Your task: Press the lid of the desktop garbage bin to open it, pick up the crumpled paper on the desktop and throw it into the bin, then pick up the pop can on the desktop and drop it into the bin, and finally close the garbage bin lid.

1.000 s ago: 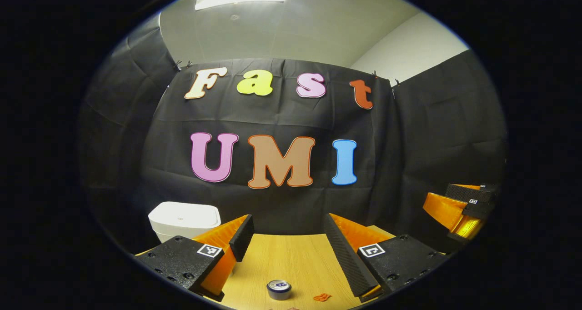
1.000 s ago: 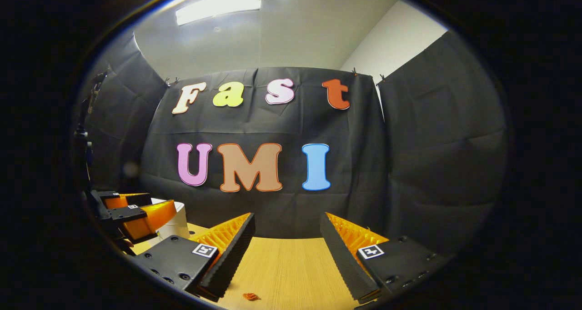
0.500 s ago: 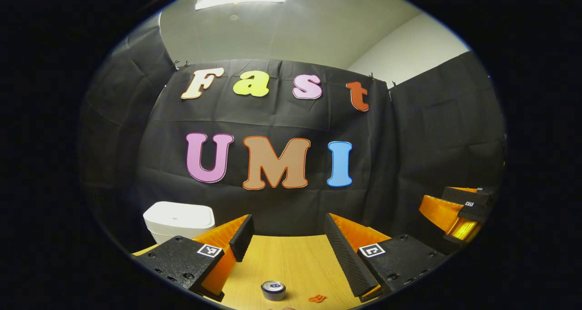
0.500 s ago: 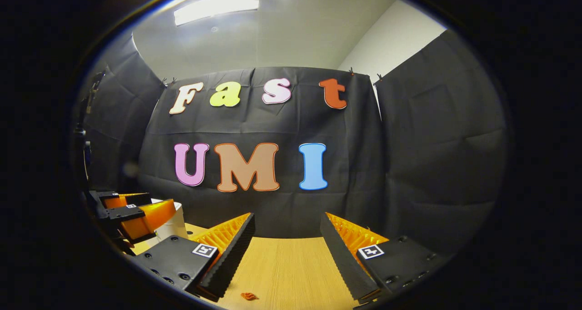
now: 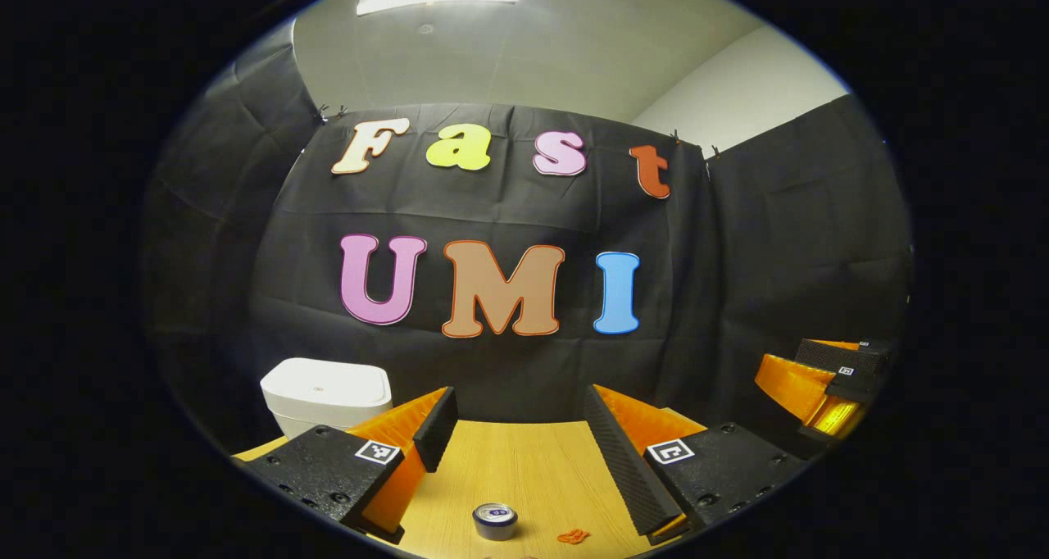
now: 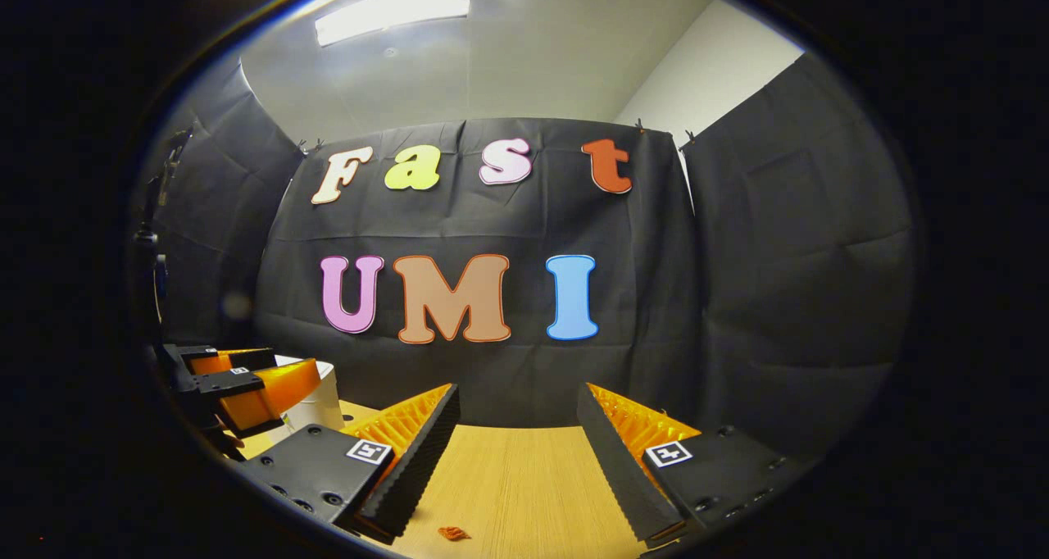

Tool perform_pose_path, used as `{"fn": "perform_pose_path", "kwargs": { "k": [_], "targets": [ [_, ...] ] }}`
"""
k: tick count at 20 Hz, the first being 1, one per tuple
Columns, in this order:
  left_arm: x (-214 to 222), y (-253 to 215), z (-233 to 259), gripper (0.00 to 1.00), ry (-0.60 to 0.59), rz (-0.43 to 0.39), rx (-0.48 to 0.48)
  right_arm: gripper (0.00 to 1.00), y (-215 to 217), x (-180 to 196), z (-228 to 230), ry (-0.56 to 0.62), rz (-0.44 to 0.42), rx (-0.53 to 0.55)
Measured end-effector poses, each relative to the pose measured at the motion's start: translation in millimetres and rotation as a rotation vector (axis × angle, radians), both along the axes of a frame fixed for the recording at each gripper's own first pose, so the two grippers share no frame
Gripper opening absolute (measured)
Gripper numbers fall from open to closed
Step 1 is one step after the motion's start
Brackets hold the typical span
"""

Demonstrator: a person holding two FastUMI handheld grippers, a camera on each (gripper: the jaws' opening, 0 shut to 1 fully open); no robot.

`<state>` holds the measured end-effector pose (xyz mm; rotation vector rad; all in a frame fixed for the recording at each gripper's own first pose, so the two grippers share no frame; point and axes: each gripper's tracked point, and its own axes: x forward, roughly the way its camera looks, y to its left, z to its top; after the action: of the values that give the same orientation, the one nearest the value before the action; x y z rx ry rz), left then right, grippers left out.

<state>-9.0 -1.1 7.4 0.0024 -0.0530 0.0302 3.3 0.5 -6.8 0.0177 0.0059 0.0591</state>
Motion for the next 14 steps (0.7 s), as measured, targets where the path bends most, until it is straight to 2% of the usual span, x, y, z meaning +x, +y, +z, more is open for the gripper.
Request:
{"fn": "perform_pose_path", "kwargs": {
  "k": [2,3,5,6,8,9,10,12,13,14],
  "targets": [
    [0.0,5.0,2.3,0.92,-0.007,0.009,0.005,0.96,3.2,2.6,-0.1,0.003,0.007,0.000],
    [-0.8,6.3,2.9,0.90,-0.012,0.013,0.008,1.00,4.3,3.3,-1.2,0.004,0.012,0.000],
    [-0.2,11.4,3.7,0.72,-0.015,0.024,0.011,0.96,8.1,4.2,-1.8,0.005,0.019,-0.004],
    [0.4,15.7,3.6,0.62,-0.014,0.036,0.013,1.00,8.9,4.8,-2.0,0.004,0.022,-0.006],
    [-0.6,21.3,2.2,0.42,-0.010,0.049,0.010,1.00,13.6,6.6,-1.7,0.003,0.029,-0.010],
    [0.9,23.2,0.3,0.30,-0.007,0.051,0.011,0.96,14.3,7.4,-1.3,0.001,0.031,-0.012],
    [2.4,23.7,-2.0,0.27,0.005,0.045,0.010,0.96,14.9,7.8,-1.0,0.001,0.032,-0.013],
    [2.7,32.1,-11.0,0.13,0.038,0.058,0.006,0.96,18.4,9.0,-2.2,0.003,0.037,-0.012],
    [4.1,40.7,-16.5,0.02,0.058,0.083,0.007,0.96,20.0,9.6,-3.3,0.005,0.039,-0.012],
    [3.8,46.1,-19.3,0.00,0.073,0.094,0.008,0.96,21.3,9.1,-3.8,0.006,0.040,-0.013]
  ]
}}
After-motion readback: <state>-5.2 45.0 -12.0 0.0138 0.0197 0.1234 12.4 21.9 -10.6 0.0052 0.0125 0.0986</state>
